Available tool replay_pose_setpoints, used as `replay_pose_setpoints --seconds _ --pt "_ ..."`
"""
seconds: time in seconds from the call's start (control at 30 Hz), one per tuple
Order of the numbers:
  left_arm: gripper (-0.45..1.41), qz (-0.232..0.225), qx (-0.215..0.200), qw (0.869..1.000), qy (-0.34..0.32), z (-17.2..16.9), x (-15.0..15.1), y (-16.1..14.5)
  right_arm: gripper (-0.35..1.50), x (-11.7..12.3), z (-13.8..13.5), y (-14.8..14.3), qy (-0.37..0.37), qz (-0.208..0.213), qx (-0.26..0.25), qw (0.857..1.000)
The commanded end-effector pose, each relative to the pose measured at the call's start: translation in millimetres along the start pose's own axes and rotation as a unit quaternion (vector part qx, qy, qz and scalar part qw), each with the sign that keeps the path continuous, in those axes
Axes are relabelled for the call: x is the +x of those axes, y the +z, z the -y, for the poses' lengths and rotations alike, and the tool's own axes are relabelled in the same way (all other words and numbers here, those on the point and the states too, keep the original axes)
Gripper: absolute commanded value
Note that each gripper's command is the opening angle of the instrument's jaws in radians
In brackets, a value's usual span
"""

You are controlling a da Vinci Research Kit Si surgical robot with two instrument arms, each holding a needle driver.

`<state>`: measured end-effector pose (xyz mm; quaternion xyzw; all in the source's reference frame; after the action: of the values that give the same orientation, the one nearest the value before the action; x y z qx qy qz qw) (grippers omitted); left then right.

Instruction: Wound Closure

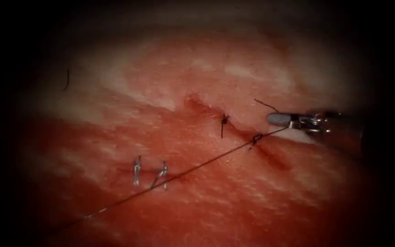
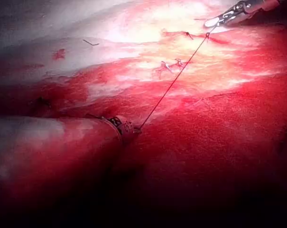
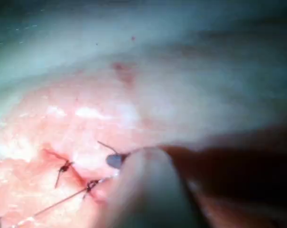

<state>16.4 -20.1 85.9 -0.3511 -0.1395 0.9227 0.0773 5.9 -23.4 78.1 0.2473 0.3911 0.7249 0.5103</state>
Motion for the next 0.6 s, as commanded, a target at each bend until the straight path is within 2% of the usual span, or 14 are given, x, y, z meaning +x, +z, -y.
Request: replay_pose_setpoints --seconds 0.03,0.17,0.33,0.6 --pt "-0.45 -0.001 -0.001 1.0 0.0 -0.4 -0.1 1.0 -0.35 0.2 -0.1 0.3 0.004 -0.013 0.003 1.0" --pt "-0.45 -0.002 -0.001 1.0 -0.002 -1.0 -0.4 1.1 -0.35 0.1 0.1 -0.5 0.012 -0.051 0.002 0.999" --pt "-0.45 -0.005 -0.002 1.0 -0.01 -1.8 -0.9 1.3 -0.35 -0.5 0.2 -0.7 0.016 -0.05 0.003 0.999" --pt "-0.45 -0.005 -0.002 1.0 -0.022 -3.3 -2.2 0.1 -0.35 -0.4 -0.5 -0.1 -0.017 -0.046 -0.012 0.999"
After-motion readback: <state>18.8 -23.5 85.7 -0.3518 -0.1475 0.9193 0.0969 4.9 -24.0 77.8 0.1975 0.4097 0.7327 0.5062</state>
